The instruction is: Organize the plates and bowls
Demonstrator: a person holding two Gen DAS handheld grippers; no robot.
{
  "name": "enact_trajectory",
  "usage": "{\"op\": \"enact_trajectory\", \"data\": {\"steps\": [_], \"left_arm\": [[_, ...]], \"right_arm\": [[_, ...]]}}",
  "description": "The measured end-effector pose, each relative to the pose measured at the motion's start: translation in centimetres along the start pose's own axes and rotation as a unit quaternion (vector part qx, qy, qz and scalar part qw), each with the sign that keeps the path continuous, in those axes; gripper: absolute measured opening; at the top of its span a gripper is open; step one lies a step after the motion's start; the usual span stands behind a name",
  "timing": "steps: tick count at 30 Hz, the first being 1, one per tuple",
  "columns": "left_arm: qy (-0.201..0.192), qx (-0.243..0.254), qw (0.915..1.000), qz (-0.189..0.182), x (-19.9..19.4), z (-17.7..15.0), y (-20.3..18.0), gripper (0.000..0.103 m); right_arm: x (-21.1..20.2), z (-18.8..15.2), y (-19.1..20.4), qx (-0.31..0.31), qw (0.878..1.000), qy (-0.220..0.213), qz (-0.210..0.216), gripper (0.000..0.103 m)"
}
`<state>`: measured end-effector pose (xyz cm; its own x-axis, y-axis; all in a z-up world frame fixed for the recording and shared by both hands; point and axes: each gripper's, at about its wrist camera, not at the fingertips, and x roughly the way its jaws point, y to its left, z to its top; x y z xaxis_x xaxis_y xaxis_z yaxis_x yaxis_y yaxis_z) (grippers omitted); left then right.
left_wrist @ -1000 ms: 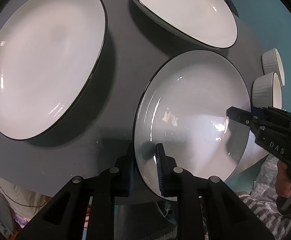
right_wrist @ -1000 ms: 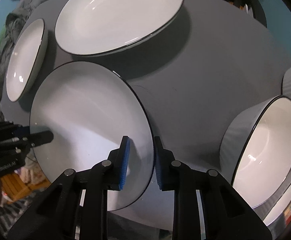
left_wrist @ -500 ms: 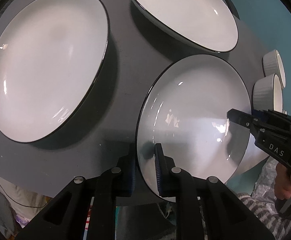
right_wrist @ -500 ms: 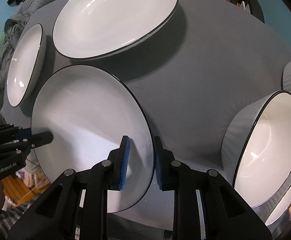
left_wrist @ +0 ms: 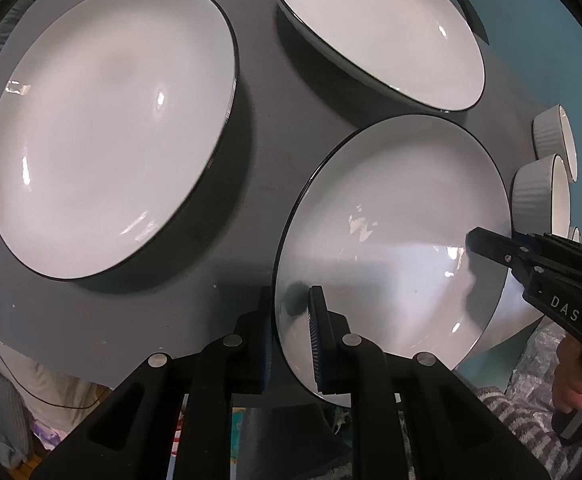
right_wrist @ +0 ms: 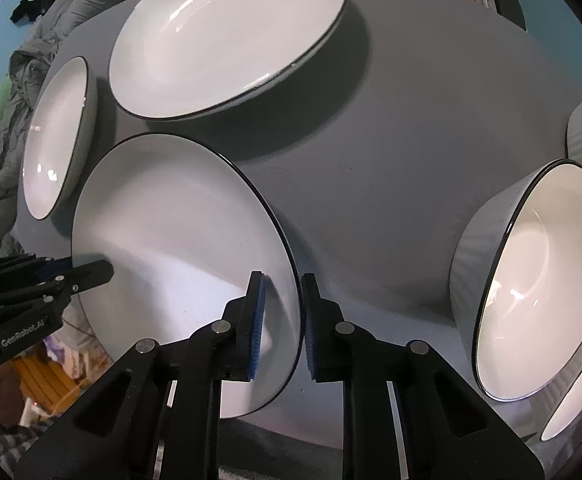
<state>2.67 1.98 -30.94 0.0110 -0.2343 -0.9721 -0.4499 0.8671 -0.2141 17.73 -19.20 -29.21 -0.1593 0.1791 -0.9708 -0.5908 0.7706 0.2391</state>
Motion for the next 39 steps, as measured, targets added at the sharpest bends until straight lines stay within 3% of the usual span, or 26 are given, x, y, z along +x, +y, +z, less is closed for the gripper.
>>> {"op": "enact_trajectory", "data": {"steps": [3, 20, 29, 39], "left_arm": [[0.003, 0.000, 1.0000, 0.000, -0.3, 0.1, -0.2, 0.015], [-0.029, 0.031, 0.9990, 0.010, -4.4, 2.2, -1.8, 0.015], [-0.045, 0.032, 0.9984, 0.010, -5.8, 5.5, -2.2, 0.015], [-0.063, 0.040, 0.9971, 0.016, -6.3, 10.3, -3.1, 0.015]], "right_arm": [[-0.2, -1.4, 2.0, 0.006, 1.000, -0.002, 0.004, 0.017], [-2.8, -1.8, 2.0, 0.005, 1.000, -0.031, 0.001, 0.016], [-3.5, 0.6, 0.6, 0.014, 0.999, -0.038, 0.007, 0.015], [-4.7, 5.4, -0.3, 0.022, 0.999, -0.047, 0.014, 0.015]]}}
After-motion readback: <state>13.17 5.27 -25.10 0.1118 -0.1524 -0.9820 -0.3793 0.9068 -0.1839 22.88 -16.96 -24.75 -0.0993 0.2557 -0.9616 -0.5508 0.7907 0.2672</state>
